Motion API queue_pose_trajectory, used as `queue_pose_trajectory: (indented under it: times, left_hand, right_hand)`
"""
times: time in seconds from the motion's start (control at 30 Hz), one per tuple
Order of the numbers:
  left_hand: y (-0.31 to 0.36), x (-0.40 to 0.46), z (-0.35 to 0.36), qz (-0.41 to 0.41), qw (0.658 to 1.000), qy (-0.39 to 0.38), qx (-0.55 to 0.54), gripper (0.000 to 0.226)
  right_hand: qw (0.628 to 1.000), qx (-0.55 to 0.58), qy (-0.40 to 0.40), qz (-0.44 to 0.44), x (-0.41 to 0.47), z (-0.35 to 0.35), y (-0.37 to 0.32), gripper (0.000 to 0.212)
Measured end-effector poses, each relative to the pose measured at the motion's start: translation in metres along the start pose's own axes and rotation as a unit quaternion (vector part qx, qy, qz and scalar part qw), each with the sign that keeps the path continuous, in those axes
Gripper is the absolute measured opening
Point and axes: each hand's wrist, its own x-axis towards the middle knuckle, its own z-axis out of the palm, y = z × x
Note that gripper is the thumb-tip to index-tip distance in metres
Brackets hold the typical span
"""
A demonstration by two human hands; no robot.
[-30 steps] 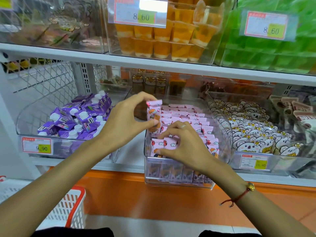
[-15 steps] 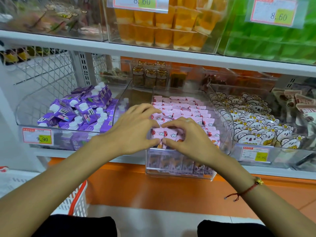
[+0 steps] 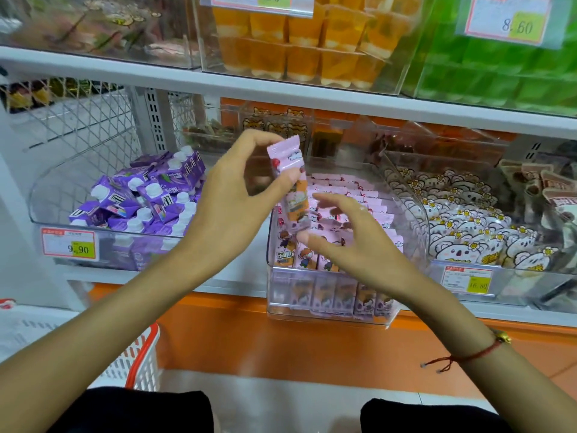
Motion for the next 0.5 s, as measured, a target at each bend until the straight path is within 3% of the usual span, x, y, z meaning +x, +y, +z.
queue_pose_trajectory:
  times: [0.07,0.17,0.3,0.5]
  left_hand:
    - [0.005,-0.001,0.005,-0.01,0.999,-0.002,-0.044,0.025]
    - [0.003,-0.004,0.012,-0.05,0.994,-0.01,-0.098,0.032]
    - [-0.006,-0.011,0.018,-0.1,0.991,-0.023,-0.091,0.038]
    - [-0.01,-0.021,0.027,-0.099,0.992,-0.083,-0.007,0.044]
  right_hand:
    - [0.991,0.132,-0.004,-0.004,-0.001,0.001,-0.011,0.054]
    - [0.98,0.197,0.024,-0.017,0.0,0.002,-0.02,0.031]
    - [0.934,0.344,0.061,0.071,0.002,0.003,-0.016,0.012]
    - [0.906,0.405,0.062,0.111,0.002,0.002,-0.014,0.012]
